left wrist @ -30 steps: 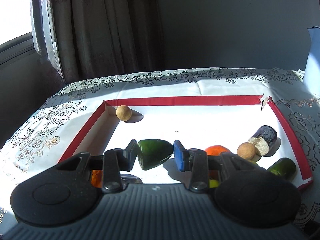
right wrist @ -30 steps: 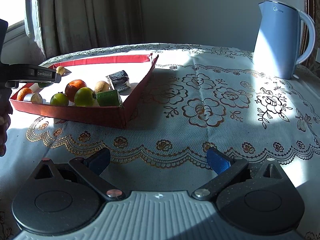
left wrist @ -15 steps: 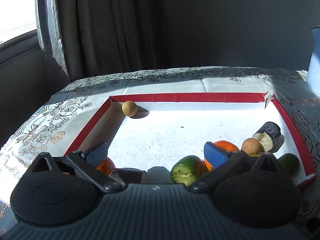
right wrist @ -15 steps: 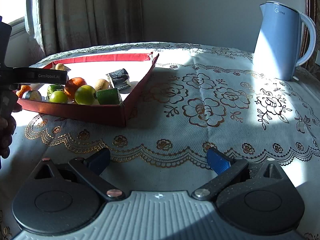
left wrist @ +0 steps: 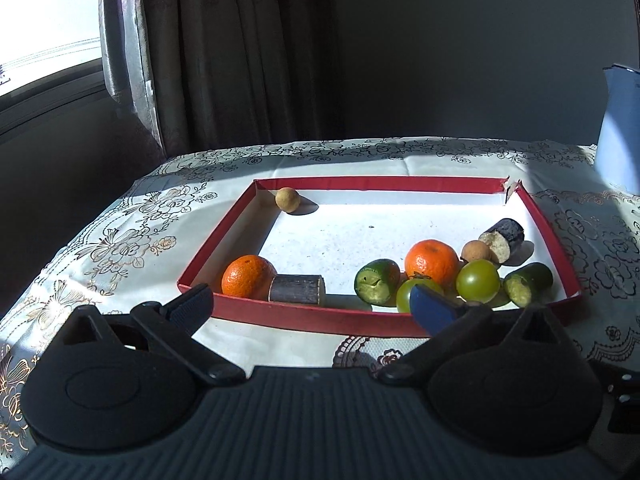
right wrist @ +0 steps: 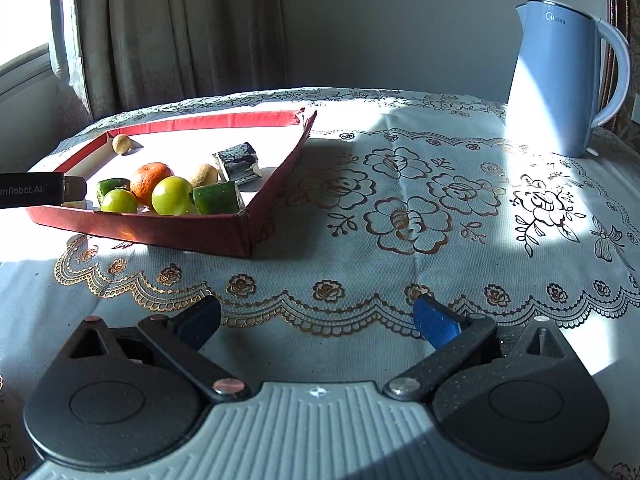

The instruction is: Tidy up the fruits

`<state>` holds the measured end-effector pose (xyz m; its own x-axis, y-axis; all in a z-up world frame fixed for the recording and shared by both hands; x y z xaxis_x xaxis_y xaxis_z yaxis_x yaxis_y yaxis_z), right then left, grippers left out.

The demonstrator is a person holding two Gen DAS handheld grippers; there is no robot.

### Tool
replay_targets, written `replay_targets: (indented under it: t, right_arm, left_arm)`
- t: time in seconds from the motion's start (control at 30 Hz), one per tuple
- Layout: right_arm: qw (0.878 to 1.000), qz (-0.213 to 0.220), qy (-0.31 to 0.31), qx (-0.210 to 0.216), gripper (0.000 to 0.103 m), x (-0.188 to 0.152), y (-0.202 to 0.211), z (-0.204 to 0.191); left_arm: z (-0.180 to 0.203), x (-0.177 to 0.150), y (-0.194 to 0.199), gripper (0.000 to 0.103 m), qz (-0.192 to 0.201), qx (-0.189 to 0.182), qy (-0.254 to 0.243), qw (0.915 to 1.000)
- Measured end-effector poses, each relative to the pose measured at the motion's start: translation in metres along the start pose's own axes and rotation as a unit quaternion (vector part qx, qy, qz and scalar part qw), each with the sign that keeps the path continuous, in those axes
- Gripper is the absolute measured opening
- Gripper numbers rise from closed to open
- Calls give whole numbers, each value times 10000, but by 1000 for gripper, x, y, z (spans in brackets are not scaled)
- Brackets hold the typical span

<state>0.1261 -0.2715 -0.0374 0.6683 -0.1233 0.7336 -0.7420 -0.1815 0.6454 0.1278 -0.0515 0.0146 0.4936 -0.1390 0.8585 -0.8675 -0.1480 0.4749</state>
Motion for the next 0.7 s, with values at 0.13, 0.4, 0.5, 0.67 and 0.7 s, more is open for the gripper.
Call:
replay_targets:
  t: [0.13,0.4,0.5,0.67,0.7]
  right_arm:
    - [10000,31,70,3,103,0,2,-3]
    - [9999,55,101,78,103,-3,7,-14]
    - [9997,3,102,225,103,-8,8,-28]
    - [9982,-95,580,109,103,-21,6,-69]
    - [9979,-70,633,74,103,-21,7,-74]
  left_arm:
    - [-11,-5,26,103,183,173,-12,9997]
    - [-26,-27,48,103,-61,-347,358,9987]
    - [-25,-39,48,103,-145,-293,285,9991]
    - [-23,-55,43,103,-300,-158,255,9991]
    - [-23,-57,43,103,-307,-134,246,9991]
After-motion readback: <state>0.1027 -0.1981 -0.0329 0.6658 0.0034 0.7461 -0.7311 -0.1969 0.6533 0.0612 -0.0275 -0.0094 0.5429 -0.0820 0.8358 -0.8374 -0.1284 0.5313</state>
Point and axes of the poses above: each gripper's, at about its wrist camera, not at the fingertips, and y roughly against the way its jaws point, z to its right, x to its top, the point moved 7 cm from there along -y, roughly the way its jaws point, and after that the axes turned 10 degrees about x, right-handed, at the moved point
